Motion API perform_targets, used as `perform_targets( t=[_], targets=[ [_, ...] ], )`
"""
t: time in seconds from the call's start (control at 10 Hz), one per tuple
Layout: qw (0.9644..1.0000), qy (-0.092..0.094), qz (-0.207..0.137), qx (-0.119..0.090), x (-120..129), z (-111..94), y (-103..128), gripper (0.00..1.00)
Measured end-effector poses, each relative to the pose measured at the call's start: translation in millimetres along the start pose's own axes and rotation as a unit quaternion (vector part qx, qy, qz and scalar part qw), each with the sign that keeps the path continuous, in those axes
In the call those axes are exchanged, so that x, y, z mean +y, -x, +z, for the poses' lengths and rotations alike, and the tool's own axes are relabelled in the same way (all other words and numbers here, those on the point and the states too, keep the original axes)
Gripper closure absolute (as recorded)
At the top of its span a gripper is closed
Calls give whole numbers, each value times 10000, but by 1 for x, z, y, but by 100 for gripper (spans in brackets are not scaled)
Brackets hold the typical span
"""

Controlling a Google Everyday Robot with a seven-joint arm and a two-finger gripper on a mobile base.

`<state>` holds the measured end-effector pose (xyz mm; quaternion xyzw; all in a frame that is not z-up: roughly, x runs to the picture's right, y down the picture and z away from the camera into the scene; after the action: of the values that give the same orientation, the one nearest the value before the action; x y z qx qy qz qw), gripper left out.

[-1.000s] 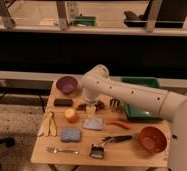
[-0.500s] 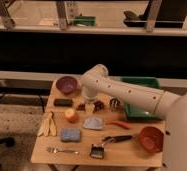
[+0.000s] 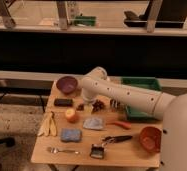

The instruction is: Place eraser in table surface

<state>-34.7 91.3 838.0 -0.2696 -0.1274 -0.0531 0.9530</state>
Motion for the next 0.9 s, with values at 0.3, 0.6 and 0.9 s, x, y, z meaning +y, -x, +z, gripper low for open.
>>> perform_targets(
  t=[0.3,0.6,0.9],
  targets=[
    [9996,-173,-140,-170,-5,-8,17,20],
    [9976,-373,-382,-446,-18,-12,51,20],
    [9954,-422,-540,-673,-29,-3,71,20]
  ],
)
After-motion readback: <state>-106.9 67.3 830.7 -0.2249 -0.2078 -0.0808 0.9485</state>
